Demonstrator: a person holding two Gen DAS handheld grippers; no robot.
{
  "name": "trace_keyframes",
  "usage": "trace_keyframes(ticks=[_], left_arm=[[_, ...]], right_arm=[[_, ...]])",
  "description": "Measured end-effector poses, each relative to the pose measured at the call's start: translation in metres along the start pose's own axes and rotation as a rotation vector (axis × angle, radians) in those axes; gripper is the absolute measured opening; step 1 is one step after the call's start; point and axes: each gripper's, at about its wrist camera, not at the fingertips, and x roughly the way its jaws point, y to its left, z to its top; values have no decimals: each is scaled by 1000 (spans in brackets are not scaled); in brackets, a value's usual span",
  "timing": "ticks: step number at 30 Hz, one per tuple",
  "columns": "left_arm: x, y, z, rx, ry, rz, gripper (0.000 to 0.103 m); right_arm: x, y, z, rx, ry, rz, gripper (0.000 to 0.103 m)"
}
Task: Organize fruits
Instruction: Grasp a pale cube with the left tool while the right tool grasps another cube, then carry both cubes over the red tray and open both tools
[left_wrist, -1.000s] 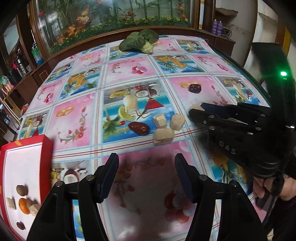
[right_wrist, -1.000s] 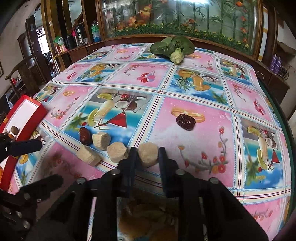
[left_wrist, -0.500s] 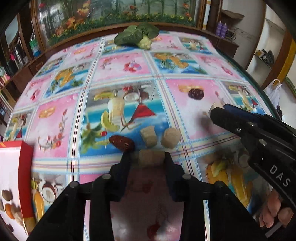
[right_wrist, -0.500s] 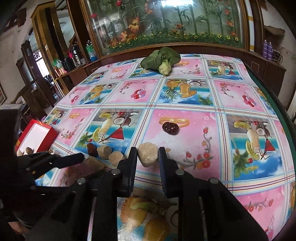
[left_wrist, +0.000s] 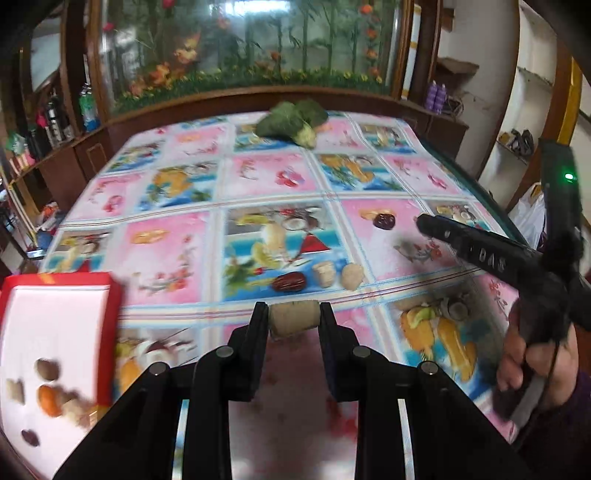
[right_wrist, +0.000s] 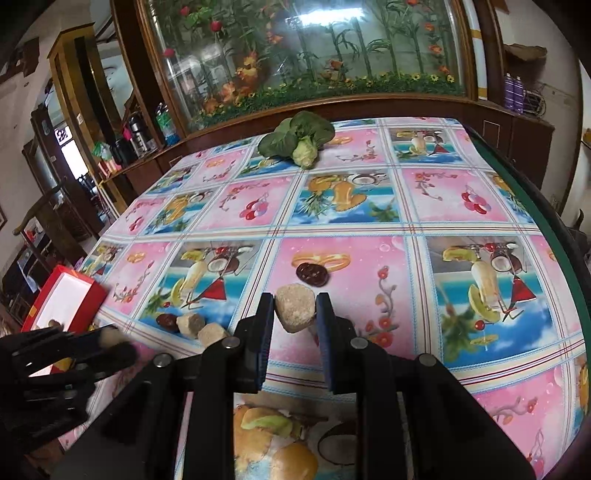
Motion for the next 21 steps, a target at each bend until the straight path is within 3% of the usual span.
trace_keyframes(ticks=[4, 10, 14, 17, 21], left_arm=[[-29, 28, -12, -36, -53, 46, 26], [-72, 83, -29, -86, -113, 158, 26], [-90, 130, -45, -150, -114, 242, 26], [-98, 164, -57, -212, -109, 284, 26], [-105, 203, -70, -262, -101, 345, 26]], right_arm=[[-7, -2, 3, 53, -41, 33, 25], [-15, 28, 4, 110, -97, 193, 25], [-7, 81, 0, 72, -76, 328, 25], [8, 136, -6, 30, -6, 435, 25], [21, 207, -18, -69, 69, 515, 25]])
